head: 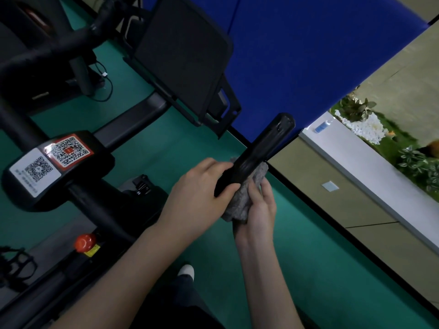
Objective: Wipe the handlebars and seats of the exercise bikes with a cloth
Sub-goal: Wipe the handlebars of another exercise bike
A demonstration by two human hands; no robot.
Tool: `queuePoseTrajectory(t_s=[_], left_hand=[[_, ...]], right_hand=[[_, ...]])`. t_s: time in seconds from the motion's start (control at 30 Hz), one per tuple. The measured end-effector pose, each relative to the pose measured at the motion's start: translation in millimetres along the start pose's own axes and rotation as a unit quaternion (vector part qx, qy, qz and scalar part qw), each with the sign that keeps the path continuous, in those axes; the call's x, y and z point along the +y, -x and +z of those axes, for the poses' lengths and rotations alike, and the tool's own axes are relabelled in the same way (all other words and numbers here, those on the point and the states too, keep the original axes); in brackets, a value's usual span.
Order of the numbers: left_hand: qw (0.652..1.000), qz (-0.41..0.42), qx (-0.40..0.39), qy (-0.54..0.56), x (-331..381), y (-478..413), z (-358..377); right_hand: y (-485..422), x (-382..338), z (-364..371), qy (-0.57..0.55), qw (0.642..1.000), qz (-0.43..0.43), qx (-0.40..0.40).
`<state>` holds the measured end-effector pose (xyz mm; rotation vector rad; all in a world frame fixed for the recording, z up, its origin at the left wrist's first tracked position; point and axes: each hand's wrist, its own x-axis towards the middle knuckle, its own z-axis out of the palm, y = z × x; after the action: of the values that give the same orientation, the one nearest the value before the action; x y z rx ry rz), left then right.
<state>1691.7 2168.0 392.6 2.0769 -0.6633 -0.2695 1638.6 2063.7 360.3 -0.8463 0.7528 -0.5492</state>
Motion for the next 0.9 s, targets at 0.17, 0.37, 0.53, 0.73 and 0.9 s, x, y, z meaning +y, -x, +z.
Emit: queuePoseTrajectory(t_s=[0.17, 0.37, 0.53, 0.73, 0.9], left_hand=[[1.0, 0.007, 0.008, 0.004, -1, 0, 1], [1.0, 0.01, 0.009, 0.004, 0, -1, 1], [1.0, 0.007, 0.006, -0.011, 0, -1, 1], [1.0, 0.005, 0.007, -0.018, 0, -1, 2], [1.0, 0.003, 0.005, -0.02, 0, -1, 1]], right_hand=[[10, 7, -3, -0.031, 0.999, 0.032, -0.006], [8, 4, -3, -0.05, 0.997, 0.059, -0.029], [-21, -19, 5, -0.055, 0.995, 0.054, -0.059], [-30, -29, 0, -0.04, 0.99, 0.04, -0.126], [-39, -46, 7, -0.056, 0.991, -0.005, -0.122]])
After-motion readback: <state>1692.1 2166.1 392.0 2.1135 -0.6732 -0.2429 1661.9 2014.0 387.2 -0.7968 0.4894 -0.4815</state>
